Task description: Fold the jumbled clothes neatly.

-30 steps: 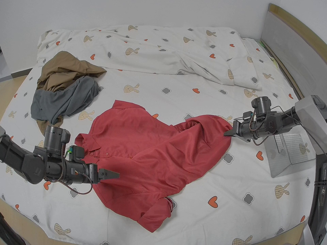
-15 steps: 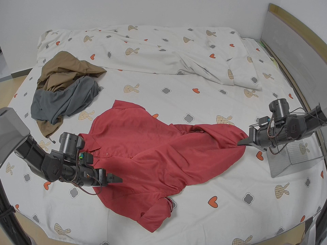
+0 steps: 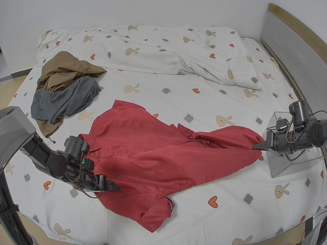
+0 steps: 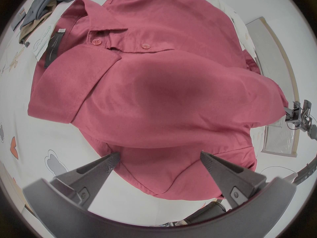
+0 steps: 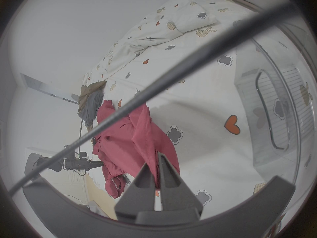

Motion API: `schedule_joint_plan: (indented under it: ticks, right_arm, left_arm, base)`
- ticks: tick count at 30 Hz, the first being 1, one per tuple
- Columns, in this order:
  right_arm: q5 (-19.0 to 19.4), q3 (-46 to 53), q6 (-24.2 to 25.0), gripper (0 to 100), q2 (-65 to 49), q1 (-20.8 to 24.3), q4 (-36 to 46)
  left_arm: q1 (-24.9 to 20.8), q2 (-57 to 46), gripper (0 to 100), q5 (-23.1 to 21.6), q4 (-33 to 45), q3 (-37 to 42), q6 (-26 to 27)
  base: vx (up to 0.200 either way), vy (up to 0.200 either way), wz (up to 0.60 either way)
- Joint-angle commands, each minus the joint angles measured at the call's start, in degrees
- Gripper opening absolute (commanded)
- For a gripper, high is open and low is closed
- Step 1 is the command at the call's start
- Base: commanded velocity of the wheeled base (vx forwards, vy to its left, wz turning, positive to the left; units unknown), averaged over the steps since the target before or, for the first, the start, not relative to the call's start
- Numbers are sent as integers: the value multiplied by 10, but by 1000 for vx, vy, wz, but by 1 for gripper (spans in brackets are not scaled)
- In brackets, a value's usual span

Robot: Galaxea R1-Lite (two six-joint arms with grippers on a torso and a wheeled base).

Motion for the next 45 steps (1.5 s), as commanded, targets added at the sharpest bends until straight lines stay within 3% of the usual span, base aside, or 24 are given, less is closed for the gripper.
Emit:
schedule_joint_plan:
  ticks: [1,9,17,18,23,26,29,31,35,36,37,39,45]
  right_arm:
    - [2,13,0,0,-30,-25,0]
    - [5,58,-2,0,-67,-27,0]
    - [1,123,-10,0,-64,10,0]
    - [1,128,-11,100,-61,11,0]
    - [2,137,-11,100,-64,9,-1]
    - [2,150,-16,100,-74,5,-27]
    - [2,176,-16,100,-89,1,-77]
    - [2,191,-14,100,-98,1,-107]
    - [1,216,-13,100,-116,5,-168]
    - [1,216,-13,100,-118,6,-169]
    - [2,221,-13,100,-123,7,-170]
    - [2,223,-12,100,-123,8,-170]
    - [2,225,-12,100,-123,8,-170]
  left_arm:
    - [0,0,100,-1,25,-22,1]
    - [0,-10,100,-2,41,-19,35]
    - [0,-30,100,-14,69,-22,40]
    - [1,-37,100,-15,74,-22,41]
    - [0,-68,100,-26,86,-17,50]
    - [-20,-126,100,-96,93,7,66]
    - [-57,-153,100,-97,85,31,97]
    - [-85,-159,100,-75,73,41,117]
    - [-200,-146,100,59,24,57,135]
    - [-207,-143,100,68,21,57,135]
    - [-243,-124,100,112,12,54,135]
    - [-280,-103,100,154,3,48,135]
    - [-325,-57,100,188,-25,34,134]
  base:
    - [0,0,0]
    - [0,0,0]
    - [0,0,0]
    - [0,0,0]
    - [0,0,0]
    - [0,0,0]
    - [0,0,0]
    - [0,0,0]
    - [0,0,0]
    - [0,0,0]
    - [0,0,0]
    - [0,0,0]
    - [0,0,0]
